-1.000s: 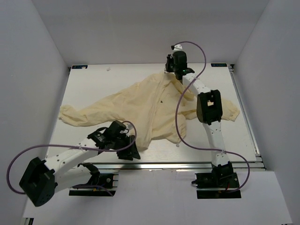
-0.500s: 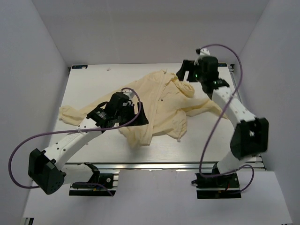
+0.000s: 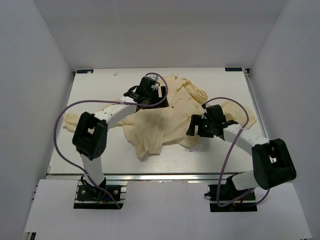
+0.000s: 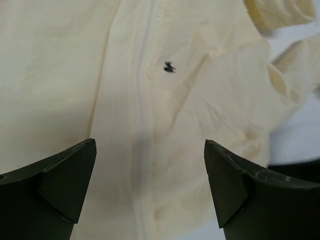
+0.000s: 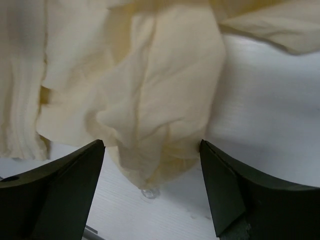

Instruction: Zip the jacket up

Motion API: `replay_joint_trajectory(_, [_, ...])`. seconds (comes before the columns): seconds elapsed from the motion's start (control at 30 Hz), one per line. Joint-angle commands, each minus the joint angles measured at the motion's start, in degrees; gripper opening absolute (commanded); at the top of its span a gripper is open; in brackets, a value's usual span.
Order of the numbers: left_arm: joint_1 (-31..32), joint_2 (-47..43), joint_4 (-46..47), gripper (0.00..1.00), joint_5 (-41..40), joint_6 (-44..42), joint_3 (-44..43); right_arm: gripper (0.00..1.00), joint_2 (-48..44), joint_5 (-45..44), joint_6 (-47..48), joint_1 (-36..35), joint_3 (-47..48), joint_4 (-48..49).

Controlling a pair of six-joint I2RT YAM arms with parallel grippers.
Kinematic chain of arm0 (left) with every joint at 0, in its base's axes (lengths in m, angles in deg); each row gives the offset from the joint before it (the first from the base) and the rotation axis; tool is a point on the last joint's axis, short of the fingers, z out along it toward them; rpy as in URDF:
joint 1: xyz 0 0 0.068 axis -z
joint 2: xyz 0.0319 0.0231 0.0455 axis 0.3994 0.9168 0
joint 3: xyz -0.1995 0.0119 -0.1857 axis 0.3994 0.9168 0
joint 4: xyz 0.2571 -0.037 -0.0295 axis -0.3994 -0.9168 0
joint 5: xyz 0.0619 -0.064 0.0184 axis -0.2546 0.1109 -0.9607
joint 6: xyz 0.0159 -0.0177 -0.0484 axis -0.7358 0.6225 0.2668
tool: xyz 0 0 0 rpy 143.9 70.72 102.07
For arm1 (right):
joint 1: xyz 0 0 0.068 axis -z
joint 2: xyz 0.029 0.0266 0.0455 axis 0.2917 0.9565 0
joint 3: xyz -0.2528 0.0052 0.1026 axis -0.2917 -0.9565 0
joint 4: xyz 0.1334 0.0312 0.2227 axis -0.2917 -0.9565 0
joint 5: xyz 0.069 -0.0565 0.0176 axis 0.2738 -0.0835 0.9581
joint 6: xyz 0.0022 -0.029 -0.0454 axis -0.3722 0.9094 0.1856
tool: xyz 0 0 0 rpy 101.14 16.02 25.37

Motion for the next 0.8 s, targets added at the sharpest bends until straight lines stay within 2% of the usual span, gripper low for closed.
replay_joint_trajectory(0.0, [-0.7, 5.2, 4.2, 0.98, 0.9, -1.2, -4.0, 0.81, 1.7, 2.6, -1.8, -1.4, -0.6, 6.5])
replay_joint_trajectory(0.03, [-0.7, 8.1, 4.8, 0.98, 1.4, -1.2, -4.5, 0.78, 2.2, 2.6, -1.8, -1.5, -0.8, 6.6])
replay_joint_trajectory(0.17, [-0.7, 11.9, 7.4, 0.98, 1.8, -0.2, -6.0, 0.07, 0.8, -0.6, -3.7, -1.6, -2.3, 4.7])
replay_joint_trajectory(0.2, [-0.7, 12.4, 7.7, 0.98, 1.1, 0.0, -6.1, 0.02, -1.3, -1.1, -3.8, -1.6, -2.9, 4.1])
replay_joint_trajectory(0.27, [-1.0, 13.6, 8.4, 0.98, 0.1, 0.5, -6.0, 0.00, -4.6, -4.1, -4.9, -1.6, -5.6, 1.9])
replay_joint_trajectory(0.37, [-1.4, 15.3, 9.0, 0.98, -0.8, 1.0, -6.4, 0.00, -12.6, -8.0, -7.0, -1.4, -8.8, -6.4])
replay_joint_trajectory(0.4, [-1.5, 16.0, 8.4, 0.98, -0.9, 1.2, -7.0, 0.00, -16.3, -8.6, -8.5, -1.3, -9.7, -11.5])
replay_joint_trajectory(0.53, [-2.0, 18.7, 4.2, 0.98, -4.4, 1.5, -9.6, 0.00, -21.6, -6.6, -12.0, -1.2, -14.4, -21.4])
replay_joint_trajectory(0.67, [-2.4, 18.0, 4.4, 0.98, -4.7, 1.9, -8.5, 0.10, -25.0, -1.7, -15.3, -1.2, -18.0, -22.9])
replay_joint_trajectory(0.77, [-2.5, 16.8, 4.6, 0.98, -5.1, 2.1, -8.3, 0.18, -27.4, -6.5, -17.0, -1.2, -12.0, -28.2])
